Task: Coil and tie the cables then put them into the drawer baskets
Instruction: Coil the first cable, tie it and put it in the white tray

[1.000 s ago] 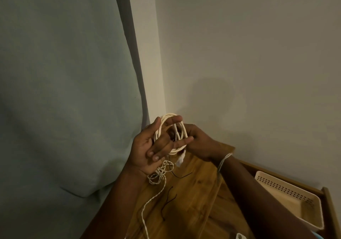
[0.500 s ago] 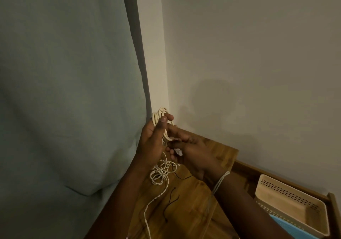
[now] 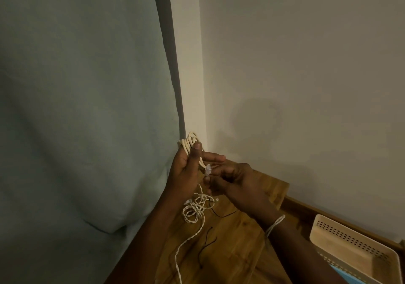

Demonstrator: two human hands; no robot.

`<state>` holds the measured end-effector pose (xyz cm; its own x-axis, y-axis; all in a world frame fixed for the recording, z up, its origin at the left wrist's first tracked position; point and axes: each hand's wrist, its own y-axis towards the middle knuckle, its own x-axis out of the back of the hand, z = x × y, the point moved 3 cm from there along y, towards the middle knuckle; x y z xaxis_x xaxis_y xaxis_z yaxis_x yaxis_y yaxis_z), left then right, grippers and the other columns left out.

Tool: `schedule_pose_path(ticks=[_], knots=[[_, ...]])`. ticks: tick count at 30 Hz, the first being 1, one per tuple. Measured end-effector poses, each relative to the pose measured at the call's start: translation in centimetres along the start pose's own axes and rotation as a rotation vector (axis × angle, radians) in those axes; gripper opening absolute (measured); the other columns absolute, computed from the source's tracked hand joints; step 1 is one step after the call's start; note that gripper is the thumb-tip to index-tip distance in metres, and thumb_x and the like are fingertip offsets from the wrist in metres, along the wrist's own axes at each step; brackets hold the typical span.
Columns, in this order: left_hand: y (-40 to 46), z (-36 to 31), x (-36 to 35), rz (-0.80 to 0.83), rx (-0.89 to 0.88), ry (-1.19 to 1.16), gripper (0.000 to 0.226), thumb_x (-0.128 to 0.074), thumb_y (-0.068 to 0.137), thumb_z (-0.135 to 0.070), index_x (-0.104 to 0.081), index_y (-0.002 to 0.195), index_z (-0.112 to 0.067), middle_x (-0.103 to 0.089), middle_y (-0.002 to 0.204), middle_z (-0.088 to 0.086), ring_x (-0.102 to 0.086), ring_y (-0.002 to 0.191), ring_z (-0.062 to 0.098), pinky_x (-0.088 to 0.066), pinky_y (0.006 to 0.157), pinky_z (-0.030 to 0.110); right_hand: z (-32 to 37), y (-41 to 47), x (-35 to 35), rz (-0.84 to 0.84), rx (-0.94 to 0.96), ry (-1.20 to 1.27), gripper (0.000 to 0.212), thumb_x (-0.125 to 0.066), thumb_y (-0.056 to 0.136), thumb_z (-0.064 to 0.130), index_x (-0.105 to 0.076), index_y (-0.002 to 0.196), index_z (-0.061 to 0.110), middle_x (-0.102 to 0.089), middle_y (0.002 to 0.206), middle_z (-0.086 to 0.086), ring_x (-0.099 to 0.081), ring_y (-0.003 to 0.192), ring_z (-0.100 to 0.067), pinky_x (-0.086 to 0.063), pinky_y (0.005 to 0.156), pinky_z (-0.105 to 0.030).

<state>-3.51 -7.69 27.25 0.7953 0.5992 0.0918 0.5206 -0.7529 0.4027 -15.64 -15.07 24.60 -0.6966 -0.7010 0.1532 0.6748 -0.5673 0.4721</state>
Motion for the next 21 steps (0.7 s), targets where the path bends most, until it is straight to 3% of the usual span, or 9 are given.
schedule_pose_path(ticks=[3,6,9,10,12,13,14,16,21], knots=[[-0.4,0.1,-0.5,-0.05,0.093,0.026,0.053,-0.033,0.081,-0.065,-0.058,0.108,-0.027,-0.067,0.112,0.0,-0.062,0.106,0.02,-0.053,0.085,0.027,0.8,0.1,-0.1,-0.072,0.146,-0.102,0.005,-0.079,0.082,0.012,-0.08,0.083,0.007,-0.078,0.097,0.009,-0.074,0.091,-0.007,-0.06,0.069,-0.022],[-0.4,0.8,-0.8,-0.053,0.263,0.058,0.095,-0.021,0.07,-0.077,-0.046,0.14,-0.018,-0.05,0.142,0.012,-0.05,0.127,0.031,-0.044,0.104,0.043,0.9,-0.1,0.0,-0.271,0.224,-0.34,0.022,-0.085,0.077,0.033,-0.069,0.072,0.018,-0.066,0.067,0.019,-0.067,0.064,-0.004,-0.05,0.056,-0.016],[-0.3,0.9,-0.7,0.01,0.238,0.181,0.104,-0.013,0.057,-0.094,-0.054,0.129,-0.03,-0.059,0.13,0.003,-0.056,0.12,0.021,-0.047,0.098,0.037,1.3,0.2,0.3,-0.383,0.324,-0.646,0.043,-0.083,0.069,0.05,-0.058,0.094,0.024,-0.054,0.084,0.014,-0.047,0.074,-0.003,-0.038,0.063,-0.016],[-0.5,0.9,-0.8,0.067,0.25,0.208,0.108,-0.011,0.046,-0.102,-0.055,0.12,-0.036,-0.06,0.126,-0.001,-0.056,0.119,0.019,-0.046,0.097,0.036,1.3,0.6,0.6,-0.325,0.331,-0.669,0.059,-0.083,0.066,0.05,-0.056,0.112,0.025,-0.054,0.102,0.009,-0.049,0.089,-0.006,-0.039,0.073,-0.015],[-1.0,1.1,-1.4,0.24,0.312,0.196,0.122,-0.017,0.032,-0.107,-0.049,0.129,-0.039,-0.055,0.133,-0.002,-0.053,0.125,0.022,-0.045,0.103,0.041,1.4,1.4,1.2,-0.024,0.298,-0.631,0.089,-0.083,0.066,0.047,-0.041,0.141,0.028,-0.042,0.141,0.004,-0.04,0.128,-0.011,-0.035,0.098,-0.015],[-1.2,1.3,-1.8,0.307,0.34,0.132,0.125,-0.023,0.034,-0.107,-0.048,0.133,-0.035,-0.056,0.135,0.0,-0.054,0.125,0.027,-0.045,0.104,0.047,1.4,1.9,1.3,0.156,0.287,-0.596,0.089,-0.081,0.07,0.046,-0.039,0.146,0.028,-0.039,0.149,0.005,-0.036,0.138,-0.011,-0.033,0.108,-0.019],[-1.4,1.4,-2.2,0.343,0.349,0.059,0.126,-0.028,0.038,-0.106,-0.05,0.135,-0.029,-0.059,0.134,0.006,-0.057,0.122,0.03,-0.048,0.101,0.051,1.4,2.3,1.3,0.306,0.29,-0.556,0.079,-0.078,0.075,0.045,-0.044,0.145,0.025,-0.046,0.148,0.004,-0.043,0.137,-0.011,-0.038,0.111,-0.025],[-1.6,1.3,-2.6,0.389,0.354,-0.083,0.124,-0.033,0.045,-0.102,-0.055,0.133,-0.017,-0.066,0.123,0.013,-0.066,0.11,0.027,-0.058,0.083,0.041,1.1,2.7,1.4,0.442,0.294,-0.481,0.054,-0.074,0.083,0.041,-0.061,0.13,0.018,-0.068,0.123,0.002,-0.067,0.11,-0.013,-0.056,0.094,-0.039],[-1.6,1.3,-2.9,0.553,0.41,-0.345,0.12,-0.047,0.041,-0.097,-0.062,0.122,-0.009,-0.073,0.093,0.01,-0.07,0.067,0.017,-0.055,0.052,0.024,0.8,2.2,1.7,0.243,0.312,-0.301,0.043,-0.085,0.077,0.026,-0.072,0.117,0.015,-0.075,0.106,0.004,-0.073,0.092,-0.014,-0.061,0.079,-0.036]])
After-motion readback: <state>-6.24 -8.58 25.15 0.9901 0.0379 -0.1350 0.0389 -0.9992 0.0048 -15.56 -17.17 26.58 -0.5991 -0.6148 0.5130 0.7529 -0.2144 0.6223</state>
